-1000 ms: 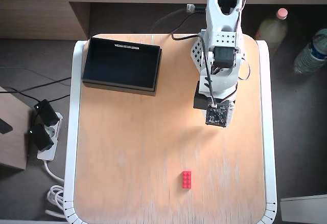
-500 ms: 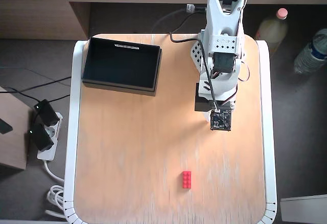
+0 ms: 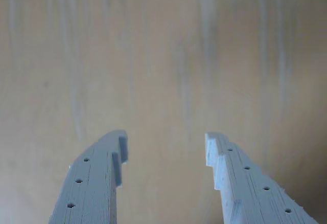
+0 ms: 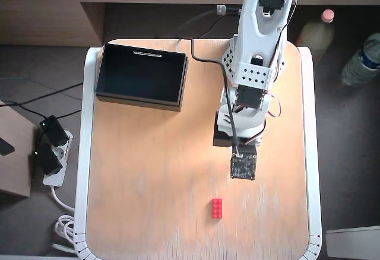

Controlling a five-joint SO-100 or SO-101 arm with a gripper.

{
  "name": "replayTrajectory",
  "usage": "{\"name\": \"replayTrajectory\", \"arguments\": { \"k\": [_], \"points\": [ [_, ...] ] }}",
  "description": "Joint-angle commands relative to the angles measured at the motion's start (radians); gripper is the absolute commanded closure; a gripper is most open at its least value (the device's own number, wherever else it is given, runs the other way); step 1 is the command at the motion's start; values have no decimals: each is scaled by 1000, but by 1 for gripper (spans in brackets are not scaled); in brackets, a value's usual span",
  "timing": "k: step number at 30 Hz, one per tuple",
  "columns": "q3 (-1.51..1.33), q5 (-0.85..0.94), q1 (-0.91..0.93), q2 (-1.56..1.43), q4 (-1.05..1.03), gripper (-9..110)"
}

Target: Grasp a lego block and put it in the bin.

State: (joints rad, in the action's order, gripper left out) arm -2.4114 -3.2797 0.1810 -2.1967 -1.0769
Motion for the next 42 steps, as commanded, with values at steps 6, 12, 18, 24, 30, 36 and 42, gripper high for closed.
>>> {"name": "replayTrajectory", "arguments": {
  "k": [6,12,18,24,30,36,42],
  "points": [
    [371,-60,55,256,31,86],
    [514,-37,92,442,78,85],
    [601,-12,98,555,160,79],
    [681,15,92,634,161,72],
    [733,-21,74,698,170,71],
    [795,-77,75,775,238,71],
    [853,-78,75,836,238,71]
  ]
}}
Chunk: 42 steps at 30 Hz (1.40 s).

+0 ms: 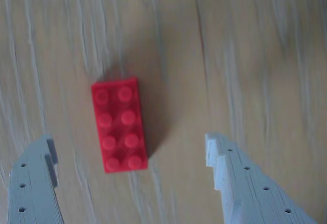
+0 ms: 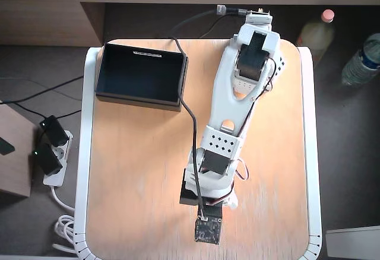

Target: Grasp a lego block and put it in the bin.

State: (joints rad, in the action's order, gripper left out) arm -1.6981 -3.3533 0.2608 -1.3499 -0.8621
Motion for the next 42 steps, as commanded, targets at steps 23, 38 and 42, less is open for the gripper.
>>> {"name": "replayTrajectory", "arguments": {
  "k": [23,38,42],
  "points": [
    [176,43,-34,104,58,71],
    [167,78,-44,78,31,78],
    [146,92,-46,55,3,78]
  ]
}}
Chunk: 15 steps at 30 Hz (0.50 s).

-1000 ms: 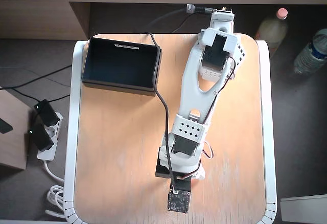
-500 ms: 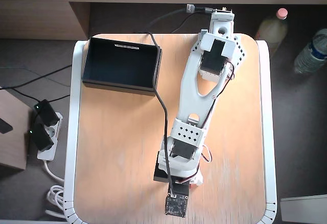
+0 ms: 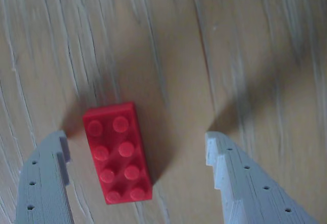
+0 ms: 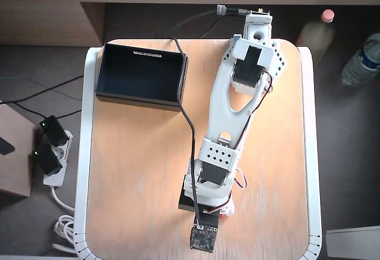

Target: Grasp a lego block and put it in the bin.

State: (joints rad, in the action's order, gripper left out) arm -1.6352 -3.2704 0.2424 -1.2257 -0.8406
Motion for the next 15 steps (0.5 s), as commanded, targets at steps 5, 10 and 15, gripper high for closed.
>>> {"name": "replayTrajectory", "arguments": {
  "k": [5,10,15],
  "points": [
    [44,20,-38,-91,-18,78],
    [32,23,-43,-115,-20,81],
    [21,29,-48,-129,-23,85]
  ]
}}
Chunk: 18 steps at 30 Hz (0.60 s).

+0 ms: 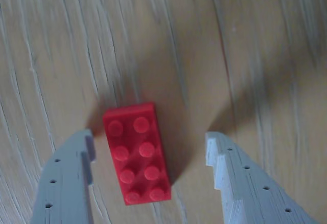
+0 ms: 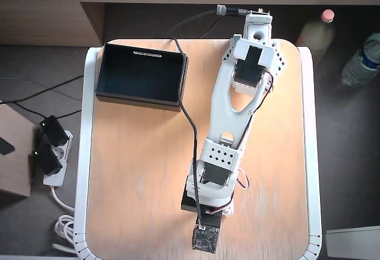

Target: Grasp a lego block and put it in the bin.

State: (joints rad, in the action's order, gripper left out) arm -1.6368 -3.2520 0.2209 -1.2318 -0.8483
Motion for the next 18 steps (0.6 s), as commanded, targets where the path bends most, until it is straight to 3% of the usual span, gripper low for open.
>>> {"name": "replayTrajectory", "arguments": {
  "k": [1,18],
  "points": [
    [18,11,-28,-124,-17,85],
    [-110,-8,-37,-199,-17,91]
  ]
}}
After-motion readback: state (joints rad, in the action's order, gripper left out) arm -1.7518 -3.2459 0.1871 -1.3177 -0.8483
